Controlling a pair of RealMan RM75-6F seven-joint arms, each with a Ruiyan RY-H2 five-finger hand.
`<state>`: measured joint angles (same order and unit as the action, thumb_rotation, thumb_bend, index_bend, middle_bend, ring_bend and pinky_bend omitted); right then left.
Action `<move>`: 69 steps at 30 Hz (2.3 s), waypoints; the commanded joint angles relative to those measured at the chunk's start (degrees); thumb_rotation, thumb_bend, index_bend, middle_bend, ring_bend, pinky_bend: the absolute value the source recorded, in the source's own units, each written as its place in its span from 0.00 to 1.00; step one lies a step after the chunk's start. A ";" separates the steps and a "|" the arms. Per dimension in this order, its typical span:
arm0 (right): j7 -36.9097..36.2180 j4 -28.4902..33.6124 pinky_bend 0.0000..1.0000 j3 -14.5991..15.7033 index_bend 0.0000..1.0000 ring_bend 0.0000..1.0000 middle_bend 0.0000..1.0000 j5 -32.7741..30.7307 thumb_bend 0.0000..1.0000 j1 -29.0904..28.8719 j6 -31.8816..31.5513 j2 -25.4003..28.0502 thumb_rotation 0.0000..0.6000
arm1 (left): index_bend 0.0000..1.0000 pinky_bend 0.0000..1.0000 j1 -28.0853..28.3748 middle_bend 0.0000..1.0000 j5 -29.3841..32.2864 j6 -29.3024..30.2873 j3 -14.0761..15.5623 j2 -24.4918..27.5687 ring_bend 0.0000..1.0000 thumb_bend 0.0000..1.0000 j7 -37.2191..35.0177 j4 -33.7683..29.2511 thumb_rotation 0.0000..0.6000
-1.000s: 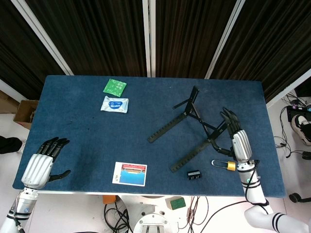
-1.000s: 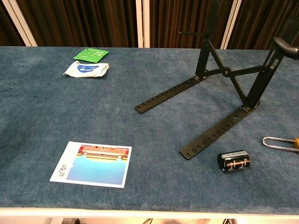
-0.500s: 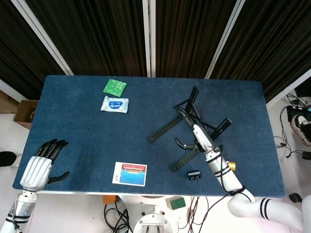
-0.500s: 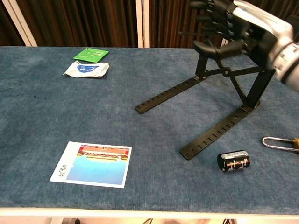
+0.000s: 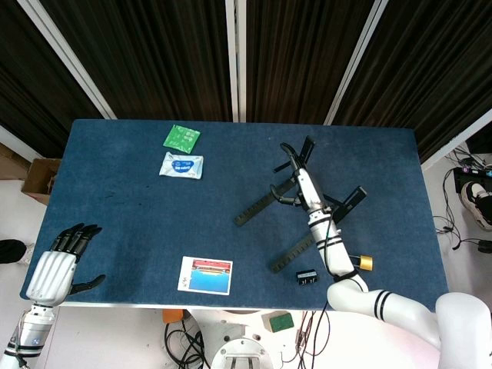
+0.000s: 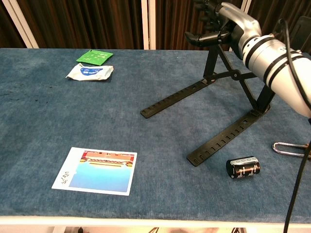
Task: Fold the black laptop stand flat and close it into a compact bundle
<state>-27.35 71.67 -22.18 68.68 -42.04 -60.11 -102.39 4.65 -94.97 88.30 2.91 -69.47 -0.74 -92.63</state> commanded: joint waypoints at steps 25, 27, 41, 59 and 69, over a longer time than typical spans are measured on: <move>-1.65 -8.18 0.00 3.22 0.00 0.00 0.00 2.57 0.39 -0.57 5.16 -2.54 1.00 | 0.16 0.16 -0.96 0.15 0.79 0.40 -0.19 -0.85 0.09 0.10 -3.07 3.07 1.00; -3.24 -3.59 0.00 6.06 0.00 0.00 0.00 7.15 0.39 1.17 2.96 0.77 1.00 | 0.16 0.16 -0.85 0.15 0.78 0.32 -0.31 -0.83 0.09 0.10 -3.14 3.10 1.00; -1.68 24.58 0.00 20.60 0.00 0.00 0.00 27.37 0.39 16.84 -20.06 28.25 1.00 | 0.16 0.16 0.38 0.15 0.97 -1.40 -0.93 -0.75 0.09 0.10 -2.12 2.22 1.00; -14.06 15.74 0.00 16.52 0.00 0.00 0.00 14.99 0.18 20.19 -17.54 33.22 1.00 | 0.16 0.16 2.12 0.15 1.26 -3.45 -1.62 -0.62 0.09 0.10 0.67 -0.40 1.00; -21.94 12.92 0.00 20.11 0.00 0.00 0.00 23.09 0.08 18.19 -14.37 28.96 1.00 | 0.16 0.16 1.75 0.15 2.02 -3.08 -1.66 0.26 0.09 0.10 1.20 -1.06 1.00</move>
<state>-47.33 84.54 -3.50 89.20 -23.39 -74.45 -72.30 6.41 -92.96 85.20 1.26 -69.21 0.46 -93.69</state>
